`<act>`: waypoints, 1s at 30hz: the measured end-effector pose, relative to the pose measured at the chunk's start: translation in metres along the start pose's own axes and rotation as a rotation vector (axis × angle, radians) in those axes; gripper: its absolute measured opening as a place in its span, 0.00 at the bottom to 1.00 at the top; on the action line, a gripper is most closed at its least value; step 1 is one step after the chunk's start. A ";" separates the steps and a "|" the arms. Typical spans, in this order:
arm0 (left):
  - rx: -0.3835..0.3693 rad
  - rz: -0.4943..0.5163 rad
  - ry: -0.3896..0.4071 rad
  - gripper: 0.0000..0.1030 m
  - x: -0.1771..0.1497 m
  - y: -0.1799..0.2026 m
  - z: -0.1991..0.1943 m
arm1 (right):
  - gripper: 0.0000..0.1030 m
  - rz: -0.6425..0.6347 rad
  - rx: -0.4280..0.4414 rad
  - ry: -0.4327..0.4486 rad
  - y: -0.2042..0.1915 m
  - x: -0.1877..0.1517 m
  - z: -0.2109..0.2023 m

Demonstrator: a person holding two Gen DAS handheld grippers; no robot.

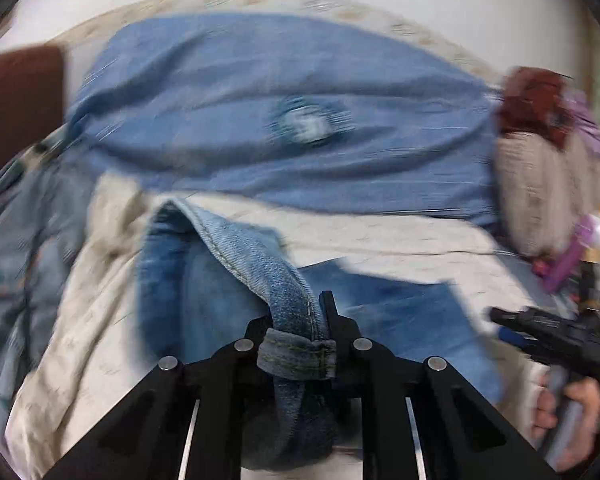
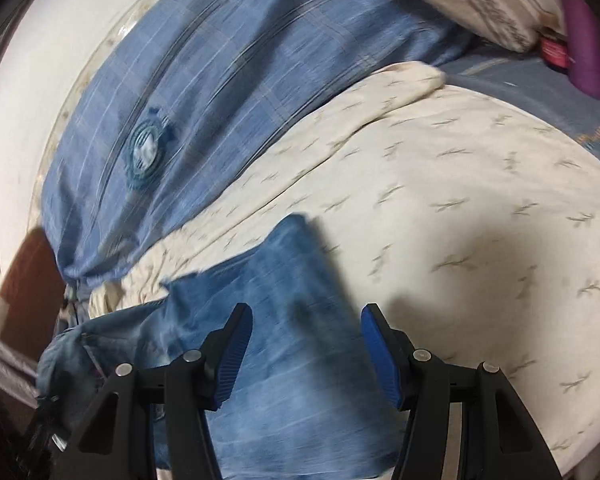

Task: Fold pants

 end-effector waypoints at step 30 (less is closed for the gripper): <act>0.400 -0.201 -0.088 0.69 0.003 -0.192 -0.016 | 0.59 -0.187 0.063 -0.003 -0.058 -0.016 0.008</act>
Point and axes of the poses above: each gripper's, at about its wrist camera, not at the fingertips, and z roughly the way its jaws point, y to its right, x to its top, the point moved 4 cm from there along z, roughly the way its jaws point, and after that the axes turned 15 degrees about -z, right-handed, at the moved point
